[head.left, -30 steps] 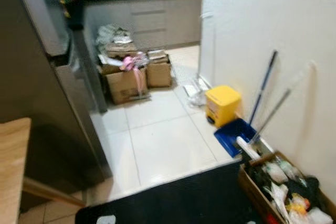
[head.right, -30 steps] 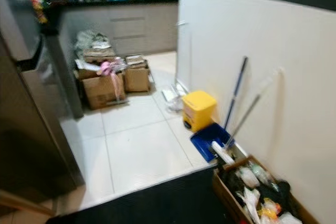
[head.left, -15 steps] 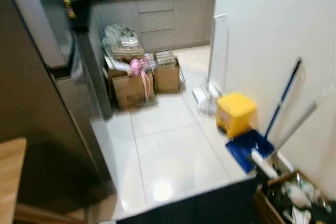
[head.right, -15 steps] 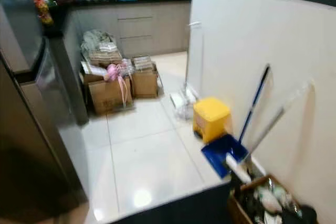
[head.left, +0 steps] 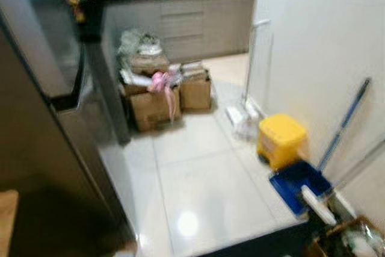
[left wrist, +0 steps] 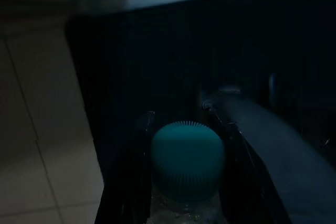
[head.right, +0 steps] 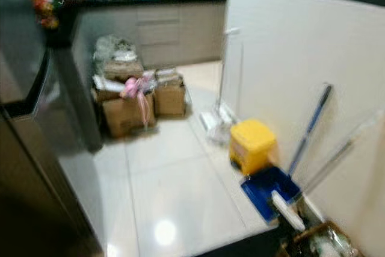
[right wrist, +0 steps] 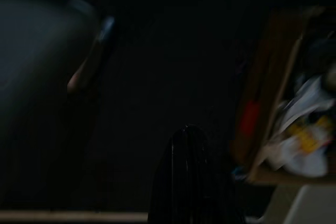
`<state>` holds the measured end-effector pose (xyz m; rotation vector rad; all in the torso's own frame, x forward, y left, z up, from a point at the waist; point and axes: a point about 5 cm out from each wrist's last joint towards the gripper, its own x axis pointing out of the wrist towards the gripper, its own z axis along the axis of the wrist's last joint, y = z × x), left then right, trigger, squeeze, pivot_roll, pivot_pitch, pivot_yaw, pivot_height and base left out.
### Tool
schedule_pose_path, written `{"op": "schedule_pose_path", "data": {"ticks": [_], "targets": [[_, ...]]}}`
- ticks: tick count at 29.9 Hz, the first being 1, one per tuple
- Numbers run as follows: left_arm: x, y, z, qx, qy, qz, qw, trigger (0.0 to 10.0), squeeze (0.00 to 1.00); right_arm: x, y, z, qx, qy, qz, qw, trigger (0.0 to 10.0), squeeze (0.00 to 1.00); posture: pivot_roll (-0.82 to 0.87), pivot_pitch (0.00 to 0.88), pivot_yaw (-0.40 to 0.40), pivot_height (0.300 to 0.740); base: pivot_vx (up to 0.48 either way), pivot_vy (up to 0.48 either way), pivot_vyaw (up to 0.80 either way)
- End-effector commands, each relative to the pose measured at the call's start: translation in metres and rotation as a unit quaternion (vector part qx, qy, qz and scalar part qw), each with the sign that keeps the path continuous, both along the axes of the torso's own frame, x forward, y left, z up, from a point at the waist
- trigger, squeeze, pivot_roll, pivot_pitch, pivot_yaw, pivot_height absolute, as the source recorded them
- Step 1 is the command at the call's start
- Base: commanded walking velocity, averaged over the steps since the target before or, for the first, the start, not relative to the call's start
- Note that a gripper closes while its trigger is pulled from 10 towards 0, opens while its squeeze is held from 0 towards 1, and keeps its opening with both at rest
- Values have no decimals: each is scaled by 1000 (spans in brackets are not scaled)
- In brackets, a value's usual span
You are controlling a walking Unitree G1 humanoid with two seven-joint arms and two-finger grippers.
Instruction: Restocking fridge
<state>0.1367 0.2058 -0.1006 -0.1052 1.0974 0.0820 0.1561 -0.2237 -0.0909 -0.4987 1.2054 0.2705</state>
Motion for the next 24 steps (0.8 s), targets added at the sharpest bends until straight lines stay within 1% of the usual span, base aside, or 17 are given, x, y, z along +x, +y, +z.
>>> {"op": "schedule_pose_path", "data": {"ticks": [1,8,12,14,19,24], "targets": [[-6,-1,-2,-3,12,4,1000,10000,0,-3,5,-2,10,3,-3,1000,10000,0,-84,0,8,740,330,0,0],[-5,0,-2,-3,11,7,1000,10000,0,-3,6,-2,11,3,-3,1000,10000,0,-82,0,9,740,314,0,0],[-7,1,-2,-8,12,18,1000,10000,0,-3,6,-2,14,3,-5,1000,10000,0,-82,0,9,740,0,0,0],[-7,1,-2,-5,15,9,1000,10000,0,-3,7,-2,22,4,-10,1000,10000,0,-82,0,9,740,0,0,0],[-8,1,-3,-6,15,7,1000,10000,0,-3,7,-2,30,1,-16,999,10000,0,-79,0,10,740,0,0,0],[-8,0,-3,-12,16,12,1000,10000,0,-3,8,-3,34,0,-27,999,10000,0,-78,0,10,740,0,-345,0]]}}
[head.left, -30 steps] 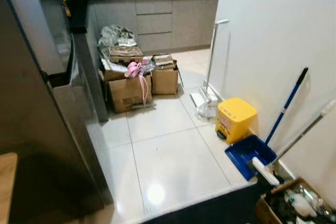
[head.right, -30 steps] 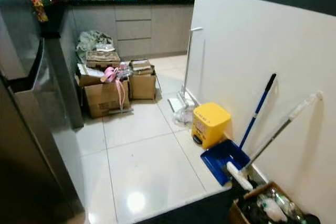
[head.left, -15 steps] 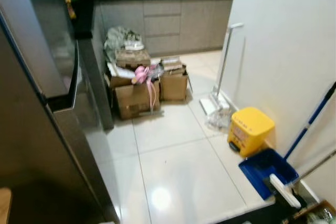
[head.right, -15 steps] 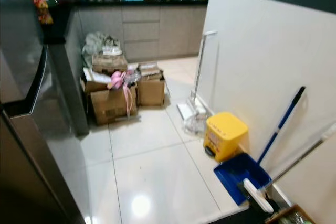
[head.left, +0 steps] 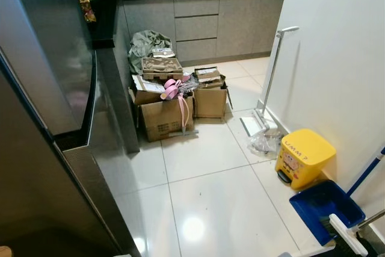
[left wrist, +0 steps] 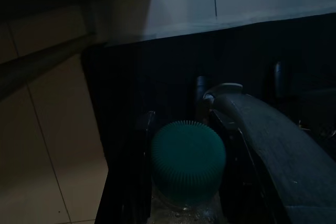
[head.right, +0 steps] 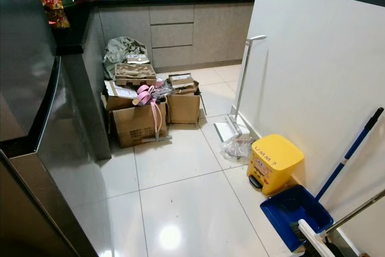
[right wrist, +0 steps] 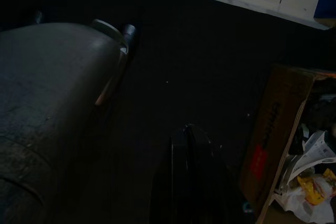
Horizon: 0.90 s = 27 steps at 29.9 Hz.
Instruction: Restocking fridge
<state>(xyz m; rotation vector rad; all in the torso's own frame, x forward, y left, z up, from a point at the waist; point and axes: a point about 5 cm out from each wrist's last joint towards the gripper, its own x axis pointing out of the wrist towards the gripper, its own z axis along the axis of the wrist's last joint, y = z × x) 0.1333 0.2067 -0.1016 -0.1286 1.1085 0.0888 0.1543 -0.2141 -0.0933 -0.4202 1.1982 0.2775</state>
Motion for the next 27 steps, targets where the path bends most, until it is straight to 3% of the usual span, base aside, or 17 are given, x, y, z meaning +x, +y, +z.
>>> {"op": "schedule_pose_path", "data": {"ticks": [1,13,20,27], "targets": [[-4,-1,-2,-5,11,4,1000,10000,0,-1,-2,0,4,1,-11,1000,10000,0,-78,0,10,740,0,-368,0],[3,-14,-2,-16,6,3,1000,10000,0,-2,-1,0,20,0,-21,1000,10000,0,-79,0,6,740,0,-412,0],[-1,-2,-1,-12,7,6,1000,10000,0,-3,1,-1,37,10,-26,999,10000,0,-79,0,6,740,0,-417,783],[-4,1,-2,-8,11,16,1000,10000,0,-3,1,-1,40,10,-23,999,10000,0,-80,0,11,740,0,0,781]]}}
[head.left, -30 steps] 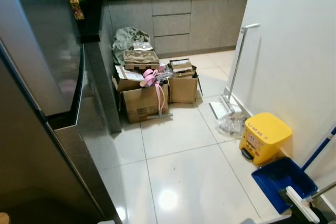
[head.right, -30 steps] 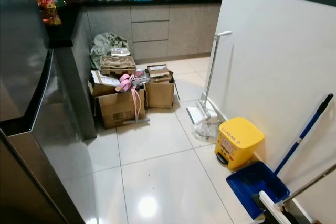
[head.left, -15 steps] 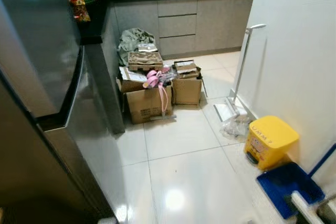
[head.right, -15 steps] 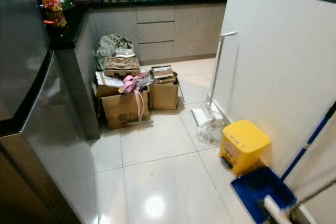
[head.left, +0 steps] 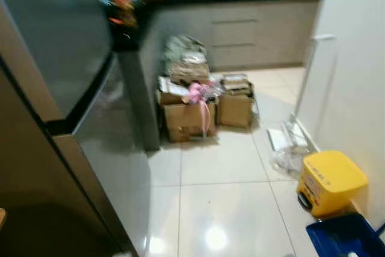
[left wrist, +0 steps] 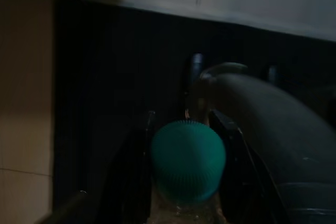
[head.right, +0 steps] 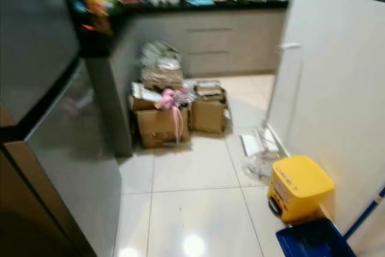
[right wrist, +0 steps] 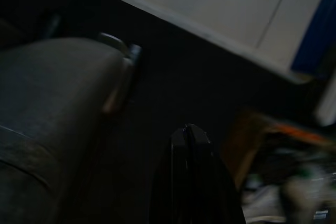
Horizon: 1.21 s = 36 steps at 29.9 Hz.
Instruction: Restocking fridge
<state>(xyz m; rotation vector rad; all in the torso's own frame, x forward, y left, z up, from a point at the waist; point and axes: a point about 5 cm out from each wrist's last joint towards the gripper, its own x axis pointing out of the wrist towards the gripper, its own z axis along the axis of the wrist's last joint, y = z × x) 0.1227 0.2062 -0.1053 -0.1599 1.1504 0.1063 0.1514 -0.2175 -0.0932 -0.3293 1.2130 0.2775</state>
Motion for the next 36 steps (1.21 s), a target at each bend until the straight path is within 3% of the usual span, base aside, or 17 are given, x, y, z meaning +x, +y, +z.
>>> {"op": "schedule_pose_path", "data": {"ticks": [1,9,21,30,36], "targets": [[7,0,2,1,-10,2,1000,10000,0,0,5,-1,5,0,3,1000,10000,0,-81,0,14,740,0,0,781],[9,-10,1,-3,-11,0,1000,10000,0,0,3,-1,-1,-1,7,1000,10000,0,-82,0,10,740,0,0,781],[3,3,1,1,-6,5,1000,10000,0,0,3,-1,-2,-2,7,1000,10000,0,-84,0,10,740,0,0,780],[13,-21,1,-17,-11,-2,1000,10000,0,0,3,-1,-1,-2,6,1000,10000,0,-85,0,11,740,0,0,781],[16,-27,1,-19,-12,-7,1000,10000,0,0,4,-1,2,-2,5,1000,10000,0,-85,0,11,740,0,0,780]]}}
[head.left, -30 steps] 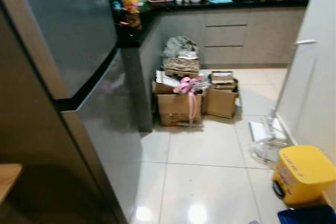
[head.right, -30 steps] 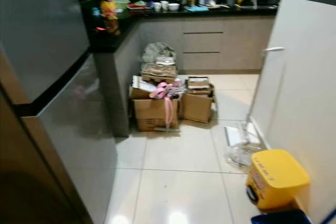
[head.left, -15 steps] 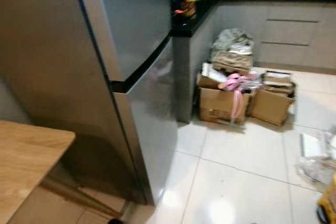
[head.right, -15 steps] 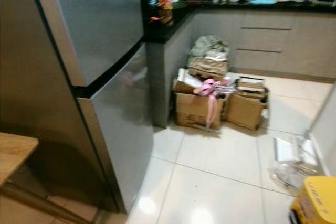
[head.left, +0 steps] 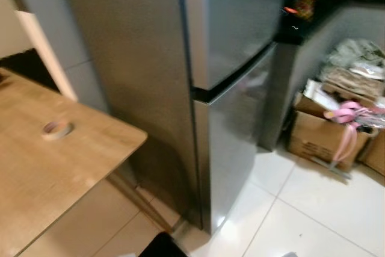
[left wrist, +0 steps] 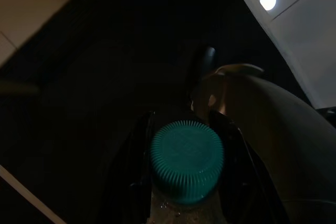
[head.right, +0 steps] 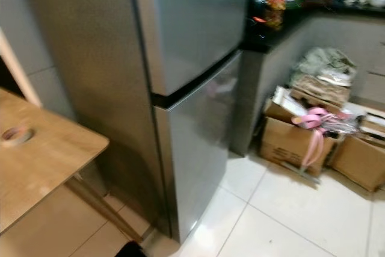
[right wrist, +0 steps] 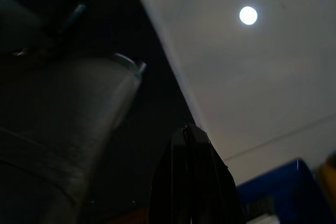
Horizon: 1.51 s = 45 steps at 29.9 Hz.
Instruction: Restocking fridge
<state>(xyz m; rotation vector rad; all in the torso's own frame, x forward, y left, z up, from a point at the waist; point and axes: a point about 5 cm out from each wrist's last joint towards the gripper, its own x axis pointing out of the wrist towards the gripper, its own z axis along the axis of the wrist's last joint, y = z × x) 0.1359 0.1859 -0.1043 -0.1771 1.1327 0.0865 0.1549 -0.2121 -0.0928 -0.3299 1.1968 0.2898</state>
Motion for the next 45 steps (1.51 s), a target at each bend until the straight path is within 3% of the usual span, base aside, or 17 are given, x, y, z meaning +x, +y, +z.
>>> {"op": "schedule_pose_path", "data": {"ticks": [1,7,13,33,45], "targets": [[3,-8,0,-8,-2,-4,1000,10000,0,-3,-2,-1,-3,4,-2,1000,10000,0,-85,0,11,740,0,0,781],[5,-9,1,-5,-1,-7,1000,10000,0,-2,-3,-1,-14,-1,-6,1000,10000,0,-85,0,11,740,0,0,258],[-6,8,-1,1,4,-6,1000,10000,0,-2,-3,-1,-12,0,-6,1000,10000,0,-85,0,11,740,0,-244,0],[-6,0,-2,-4,7,-9,1000,10000,0,-2,-2,-1,-8,-1,-6,1000,10000,0,-88,0,12,740,0,-370,0],[-11,11,-2,9,10,0,1000,10000,0,-3,-1,-1,-6,-2,-4,1000,10000,0,-94,0,12,740,0,-142,0]]}}
